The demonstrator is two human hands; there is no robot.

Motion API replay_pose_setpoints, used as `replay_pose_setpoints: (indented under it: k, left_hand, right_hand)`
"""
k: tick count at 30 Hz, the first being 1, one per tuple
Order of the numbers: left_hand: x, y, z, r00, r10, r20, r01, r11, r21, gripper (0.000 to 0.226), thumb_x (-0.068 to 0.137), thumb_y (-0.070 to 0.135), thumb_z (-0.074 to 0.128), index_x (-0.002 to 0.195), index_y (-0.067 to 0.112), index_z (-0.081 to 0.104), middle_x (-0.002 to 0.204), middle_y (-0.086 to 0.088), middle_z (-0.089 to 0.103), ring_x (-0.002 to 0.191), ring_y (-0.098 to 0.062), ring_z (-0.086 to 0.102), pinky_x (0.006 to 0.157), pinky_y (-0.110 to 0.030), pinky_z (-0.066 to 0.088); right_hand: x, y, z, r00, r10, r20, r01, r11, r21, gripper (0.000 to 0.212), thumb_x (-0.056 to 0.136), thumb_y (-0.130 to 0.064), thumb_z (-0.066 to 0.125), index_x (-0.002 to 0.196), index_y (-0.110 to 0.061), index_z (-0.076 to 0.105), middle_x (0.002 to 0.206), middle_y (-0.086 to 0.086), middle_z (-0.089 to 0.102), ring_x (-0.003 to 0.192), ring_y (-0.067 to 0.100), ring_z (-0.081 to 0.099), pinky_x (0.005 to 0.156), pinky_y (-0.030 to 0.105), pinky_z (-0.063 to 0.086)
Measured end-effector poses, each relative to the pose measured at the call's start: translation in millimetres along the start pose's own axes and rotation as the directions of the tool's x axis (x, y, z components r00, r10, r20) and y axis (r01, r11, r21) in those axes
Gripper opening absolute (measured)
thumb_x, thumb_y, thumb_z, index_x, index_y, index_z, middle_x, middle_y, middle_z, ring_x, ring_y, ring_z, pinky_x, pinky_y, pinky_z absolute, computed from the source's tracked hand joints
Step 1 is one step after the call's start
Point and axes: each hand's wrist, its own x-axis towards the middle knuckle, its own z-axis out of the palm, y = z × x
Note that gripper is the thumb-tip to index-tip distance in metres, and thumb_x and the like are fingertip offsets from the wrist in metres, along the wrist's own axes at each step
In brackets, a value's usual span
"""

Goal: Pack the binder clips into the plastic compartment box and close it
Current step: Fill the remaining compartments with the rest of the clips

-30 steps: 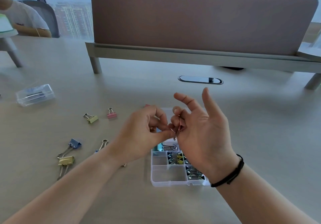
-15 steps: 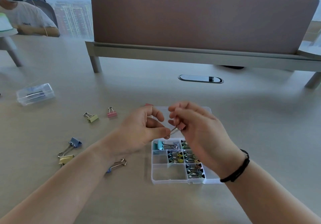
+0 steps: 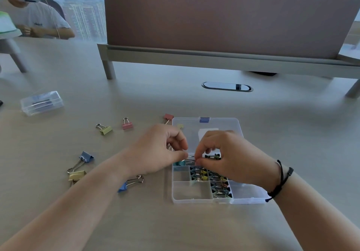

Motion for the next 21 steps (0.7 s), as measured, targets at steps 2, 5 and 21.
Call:
replay_pose_setpoints:
  k: [2, 5, 21]
  left_hand:
    - [-1, -1, 1, 0.999, 0.049, -0.009, -0.048, 0.996, 0.077, 0.01, 0.08, 0.018, 0.081, 0.081, 0.024, 0.074, 0.077, 0.009, 0.072, 0.065, 0.0, 0.062, 0.059, -0.012, 0.044]
    - [-2, 1, 1, 0.994, 0.104, -0.02, -0.099, 0.98, 0.175, 0.006, 0.08, 0.02, 0.081, 0.081, 0.025, 0.078, 0.077, 0.014, 0.071, 0.067, 0.009, 0.06, 0.061, -0.005, 0.039]
    - [1, -7, 19, 0.978, 0.205, -0.041, -0.188, 0.948, 0.257, 0.011, 0.083, 0.039, 0.077, 0.087, 0.029, 0.075, 0.076, 0.012, 0.062, 0.077, -0.003, 0.056, 0.061, -0.011, 0.036]
  right_hand:
    - [1, 2, 1, 1.0, -0.006, 0.002, 0.006, 1.0, -0.003, 0.002, 0.084, -0.031, 0.072, 0.083, -0.031, 0.074, 0.087, -0.015, 0.061, 0.087, 0.003, 0.055, 0.075, 0.015, 0.044]
    - [1, 2, 2, 1.0, 0.011, 0.006, -0.011, 1.0, -0.007, 0.006, 0.086, -0.032, 0.07, 0.085, -0.03, 0.076, 0.092, -0.015, 0.061, 0.089, 0.002, 0.055, 0.074, 0.013, 0.041]
    - [-2, 11, -6, 0.987, 0.141, 0.076, -0.147, 0.987, 0.069, 0.015, 0.076, -0.043, 0.078, 0.075, -0.03, 0.072, 0.081, -0.009, 0.062, 0.077, 0.004, 0.055, 0.072, 0.022, 0.048]
